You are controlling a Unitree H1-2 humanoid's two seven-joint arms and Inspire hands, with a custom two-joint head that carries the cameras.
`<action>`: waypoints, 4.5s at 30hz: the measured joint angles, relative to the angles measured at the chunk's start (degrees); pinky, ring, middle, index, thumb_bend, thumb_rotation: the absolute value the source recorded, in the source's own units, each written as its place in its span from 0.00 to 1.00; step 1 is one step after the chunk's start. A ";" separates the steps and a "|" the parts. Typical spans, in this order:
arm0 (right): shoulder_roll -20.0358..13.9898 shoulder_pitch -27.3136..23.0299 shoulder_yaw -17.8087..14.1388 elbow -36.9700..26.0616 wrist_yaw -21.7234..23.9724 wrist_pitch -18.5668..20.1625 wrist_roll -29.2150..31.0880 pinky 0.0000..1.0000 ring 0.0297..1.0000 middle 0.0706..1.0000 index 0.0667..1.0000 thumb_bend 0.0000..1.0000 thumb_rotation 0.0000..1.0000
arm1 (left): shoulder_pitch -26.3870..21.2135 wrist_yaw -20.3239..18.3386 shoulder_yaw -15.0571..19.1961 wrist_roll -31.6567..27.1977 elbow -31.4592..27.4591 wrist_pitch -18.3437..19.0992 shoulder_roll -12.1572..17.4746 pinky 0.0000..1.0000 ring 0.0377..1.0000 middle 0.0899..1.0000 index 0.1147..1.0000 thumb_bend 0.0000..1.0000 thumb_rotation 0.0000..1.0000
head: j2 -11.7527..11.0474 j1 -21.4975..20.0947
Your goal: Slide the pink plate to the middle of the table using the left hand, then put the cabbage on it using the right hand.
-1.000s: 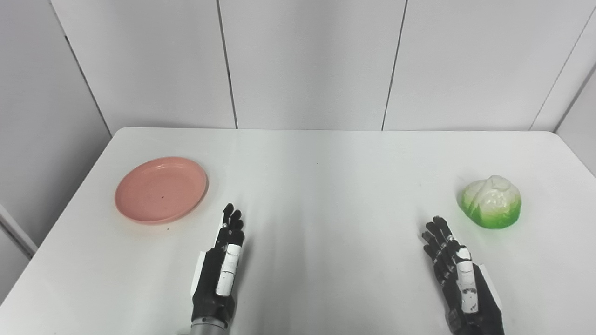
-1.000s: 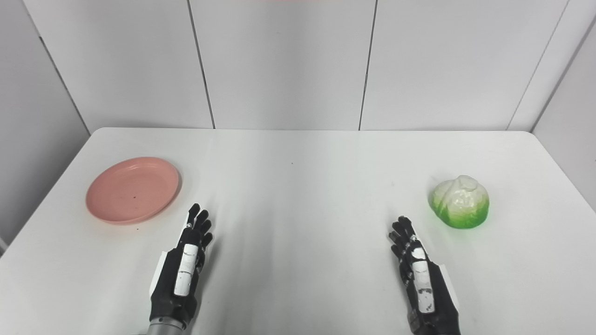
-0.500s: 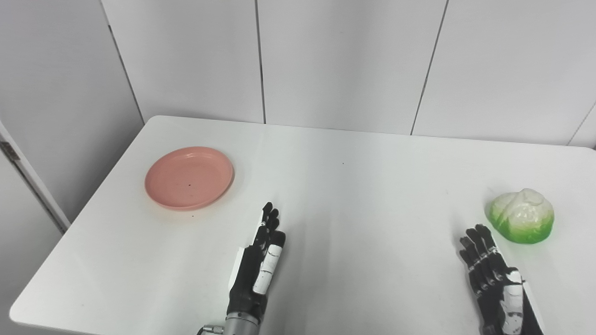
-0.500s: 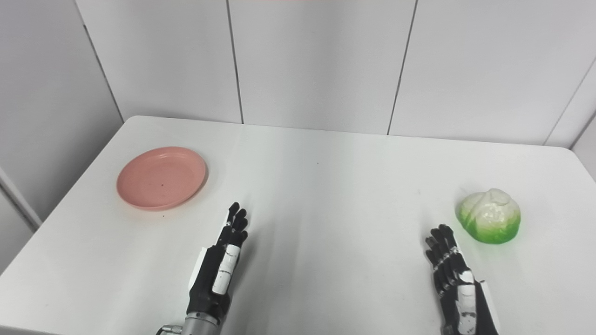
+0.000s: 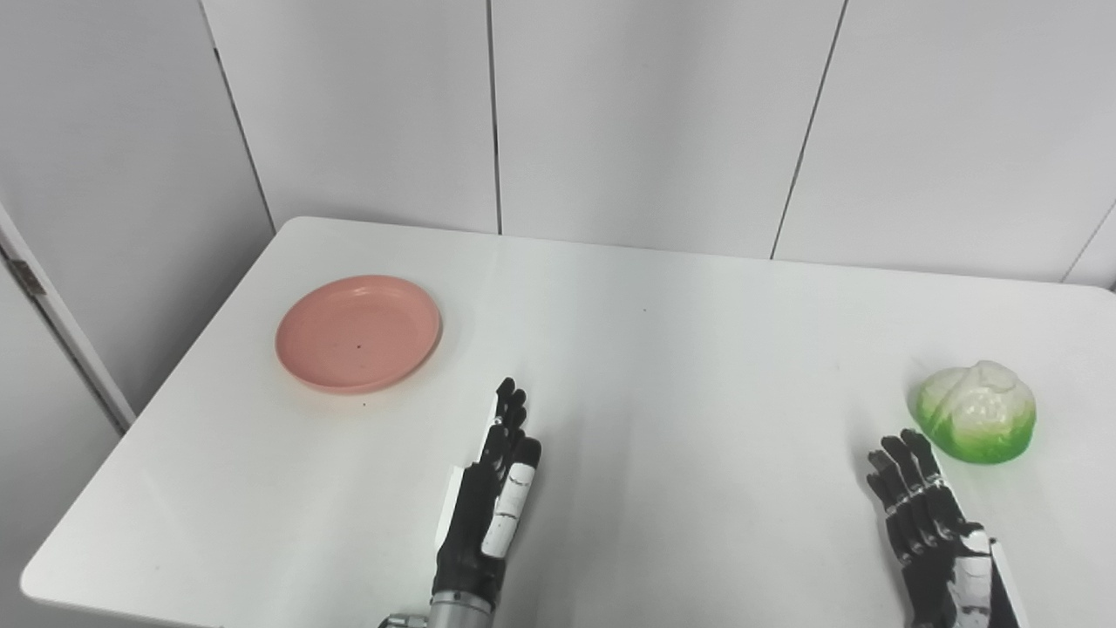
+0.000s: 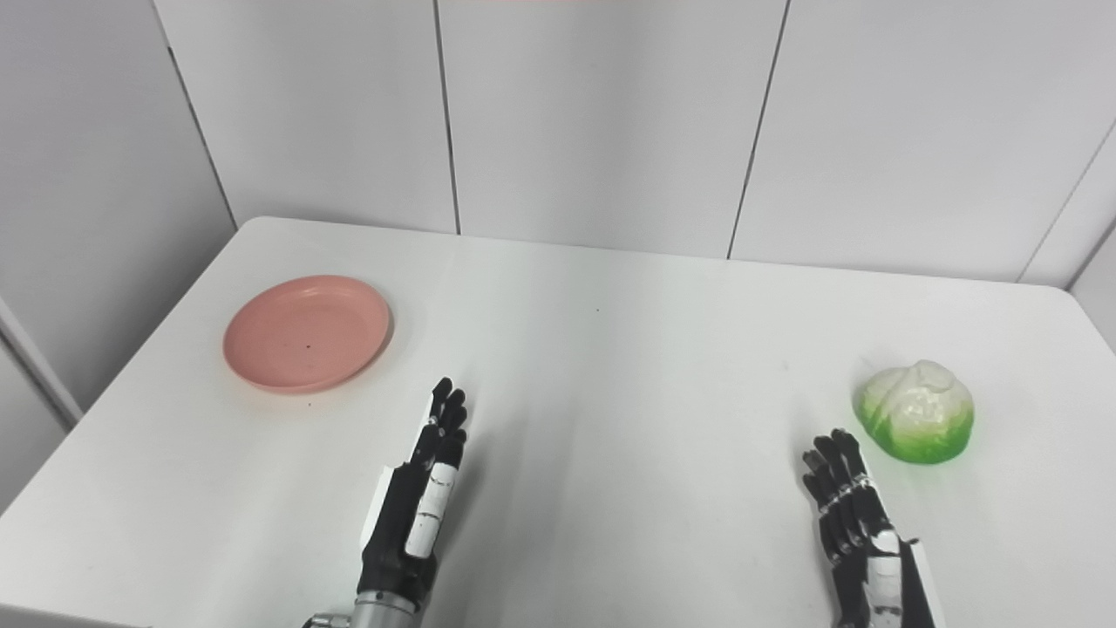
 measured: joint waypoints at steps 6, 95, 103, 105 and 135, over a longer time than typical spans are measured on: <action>0.02 -0.20 0.07 0.74 0.08 -1.47 -0.43 0.95 0.92 0.93 0.94 0.92 0.98 | -0.18 -0.14 0.23 -1.16 0.00 -0.41 0.01 1.00 1.00 1.00 1.00 0.82 0.90 | -1.06 -0.18; -1.42 1.49 0.42 -0.29 -0.16 -1.50 -1.07 0.94 0.90 0.92 0.92 0.94 0.98 | -46.71 -6.33 24.09 -17.45 68.16 -5.59 34.38 0.80 0.88 0.88 0.81 0.94 0.82 | 2.19 -1.94; -1.59 1.85 0.48 -1.23 -1.22 -0.46 -1.61 0.94 0.90 0.92 0.92 0.93 0.99 | -46.65 -7.40 23.34 -18.38 68.18 -7.29 32.57 0.82 0.88 0.90 0.84 0.94 0.83 | 2.28 -2.02; -1.61 1.85 0.50 -1.31 -1.22 -0.28 -1.71 0.94 0.90 0.92 0.92 0.93 0.99 | -46.64 -7.65 23.20 -18.65 67.81 -7.53 31.72 0.84 0.90 0.91 0.84 0.90 0.84 | 2.37 -2.11; -1.46 1.82 1.45 -2.40 -3.00 1.85 -2.30 0.95 0.89 0.91 0.91 0.94 0.98 | -42.57 -12.56 19.98 -21.77 57.37 -5.34 25.12 0.77 0.88 0.88 0.82 1.00 0.81 | 3.16 -3.08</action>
